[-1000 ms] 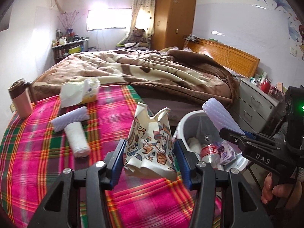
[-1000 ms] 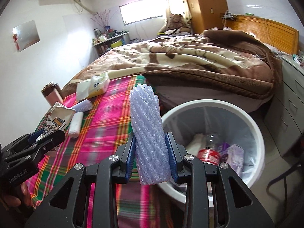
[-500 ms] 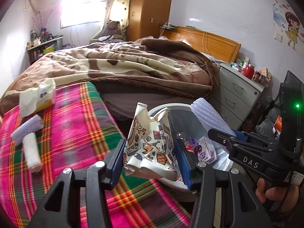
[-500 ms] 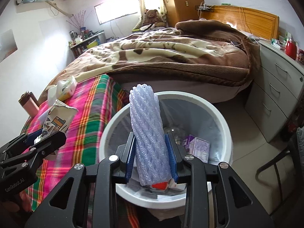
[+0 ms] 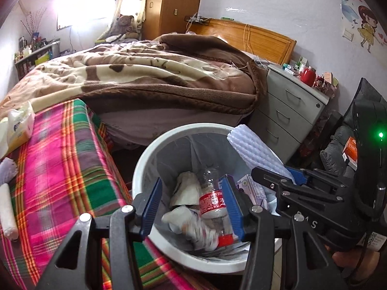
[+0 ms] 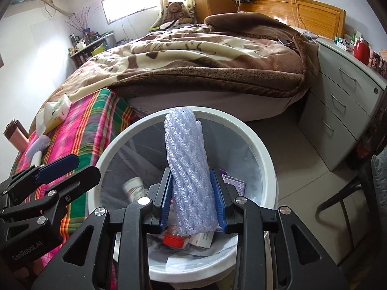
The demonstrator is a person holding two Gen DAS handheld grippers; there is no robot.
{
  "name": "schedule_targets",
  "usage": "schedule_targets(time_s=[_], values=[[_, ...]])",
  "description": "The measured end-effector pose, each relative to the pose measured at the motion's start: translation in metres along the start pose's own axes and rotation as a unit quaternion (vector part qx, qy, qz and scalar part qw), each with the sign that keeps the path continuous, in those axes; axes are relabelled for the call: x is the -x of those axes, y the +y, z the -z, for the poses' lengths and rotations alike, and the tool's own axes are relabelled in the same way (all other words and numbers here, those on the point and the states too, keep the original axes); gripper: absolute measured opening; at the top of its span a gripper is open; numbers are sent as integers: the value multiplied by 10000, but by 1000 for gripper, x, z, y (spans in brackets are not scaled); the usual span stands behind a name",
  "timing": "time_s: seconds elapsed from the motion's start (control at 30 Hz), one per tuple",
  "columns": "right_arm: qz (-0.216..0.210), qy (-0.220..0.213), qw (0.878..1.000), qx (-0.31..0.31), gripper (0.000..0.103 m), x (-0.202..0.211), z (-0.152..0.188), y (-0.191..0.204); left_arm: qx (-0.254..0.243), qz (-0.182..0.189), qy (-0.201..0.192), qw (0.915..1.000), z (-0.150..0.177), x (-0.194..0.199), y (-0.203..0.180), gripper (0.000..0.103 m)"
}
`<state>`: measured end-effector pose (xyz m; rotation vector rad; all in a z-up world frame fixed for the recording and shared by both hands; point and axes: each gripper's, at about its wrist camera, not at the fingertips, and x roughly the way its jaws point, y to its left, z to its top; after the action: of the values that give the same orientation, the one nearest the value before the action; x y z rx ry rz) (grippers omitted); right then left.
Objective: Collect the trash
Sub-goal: 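Carry the wrapper and mesh sleeve over the bin and open both tools, then move both tools back over the bed toward the remaining sleeve and roll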
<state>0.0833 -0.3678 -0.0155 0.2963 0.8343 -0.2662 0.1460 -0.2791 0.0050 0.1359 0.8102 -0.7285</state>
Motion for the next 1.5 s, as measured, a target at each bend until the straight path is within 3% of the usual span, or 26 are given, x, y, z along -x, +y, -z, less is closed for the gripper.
schedule_targets(time_s=[0.13,0.33,0.47,1.07,1.5], values=[[31,40,10000,-57,33,-4,0,-6,-1,93,45,9999,0,-3,-1,54],[122,89,9998,-98,40,-4,0,-10,144,38,14,9999,0,3,8,66],[163,35,9998,-101,63,-1,0,-8,203,5,-45,9998,1,11,16,68],[-51,-252,9996,115,63,11,-5,30,574,-365,-521,9963,9,65,68,71],[-564,-475,9955,594,63,11,-4,90,848,-913,-800,9890,25,107,135,71]])
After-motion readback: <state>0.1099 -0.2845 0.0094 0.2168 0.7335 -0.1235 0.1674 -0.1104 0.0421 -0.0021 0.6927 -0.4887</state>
